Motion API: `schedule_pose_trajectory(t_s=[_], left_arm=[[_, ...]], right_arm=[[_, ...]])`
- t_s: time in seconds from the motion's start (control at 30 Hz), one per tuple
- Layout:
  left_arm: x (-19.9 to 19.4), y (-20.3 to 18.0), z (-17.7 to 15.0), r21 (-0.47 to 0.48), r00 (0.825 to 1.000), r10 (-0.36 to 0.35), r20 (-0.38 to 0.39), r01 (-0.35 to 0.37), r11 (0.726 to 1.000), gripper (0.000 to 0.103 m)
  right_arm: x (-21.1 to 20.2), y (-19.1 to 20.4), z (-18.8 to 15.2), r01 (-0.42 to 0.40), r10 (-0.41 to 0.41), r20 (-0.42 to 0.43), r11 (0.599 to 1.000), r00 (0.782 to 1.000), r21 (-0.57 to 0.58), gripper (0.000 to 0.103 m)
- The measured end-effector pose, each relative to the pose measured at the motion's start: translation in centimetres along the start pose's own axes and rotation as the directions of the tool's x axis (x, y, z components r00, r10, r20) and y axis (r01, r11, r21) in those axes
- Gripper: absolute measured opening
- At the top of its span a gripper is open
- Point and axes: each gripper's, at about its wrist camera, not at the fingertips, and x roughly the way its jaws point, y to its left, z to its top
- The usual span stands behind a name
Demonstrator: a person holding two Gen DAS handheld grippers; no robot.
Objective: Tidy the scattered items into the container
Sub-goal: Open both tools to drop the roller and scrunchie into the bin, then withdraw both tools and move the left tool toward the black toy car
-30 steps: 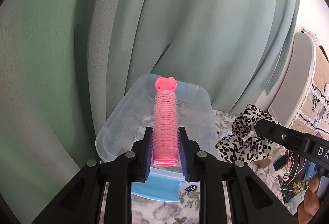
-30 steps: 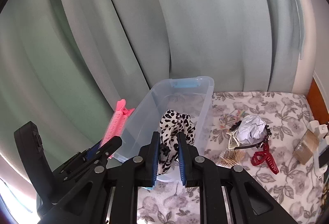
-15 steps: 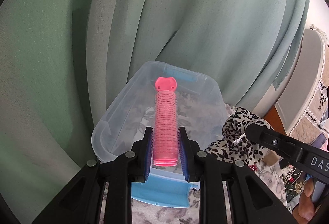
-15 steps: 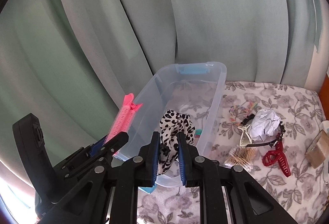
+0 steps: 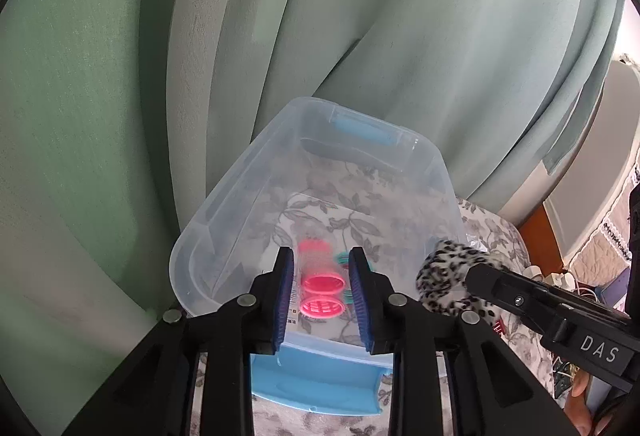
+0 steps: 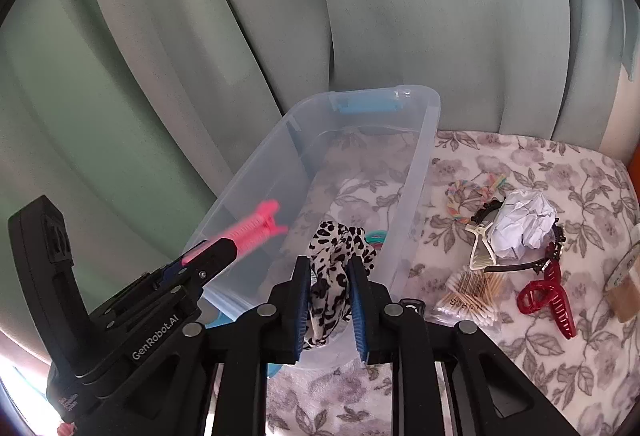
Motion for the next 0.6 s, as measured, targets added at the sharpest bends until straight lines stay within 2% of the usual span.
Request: schedule_pose_trajectory(t_s=[0.07, 0.13, 0.33, 0.4, 0.6], left_arm=[[0.2, 0.1, 0.0, -0.007, 1.000, -0.007, -0.003, 0.007, 1.000, 0.044], [0.2, 0.1, -0.1, -0.007, 1.000, -0.010, -0.007, 0.010, 1.000, 0.045], [0.0, 0.1, -0.4, -0.011, 1.000, -0.008, -0.013, 0.008, 1.000, 0.051], [-1.1, 0.4, -0.6, -0.012, 1.000, -0.009, -0.012, 0.008, 1.000, 0.056], [-2.1, 0.0, -0.8, -0.010, 1.000, -0.011, -0.014, 0.011, 1.000, 0.057]], right_arm=[[0.1, -0.2, -0.1, -0.002, 0.002, -0.005, 1.000, 1.000, 0.004, 0.036], [0.0, -0.2, -0.1, -0.004, 0.004, -0.007, 1.000, 1.000, 0.001, 0.042], [0.0, -0.3, -0.1, 0.000, 0.000, -0.010, 1.000, 1.000, 0.005, 0.048], [-0.2, -0.4, -0.2, 0.003, -0.003, -0.012, 1.000, 1.000, 0.006, 0.051], [-1.1, -0.8, -0.6, 0.010, -0.009, -0.009, 1.000, 1.000, 0.020, 0.059]])
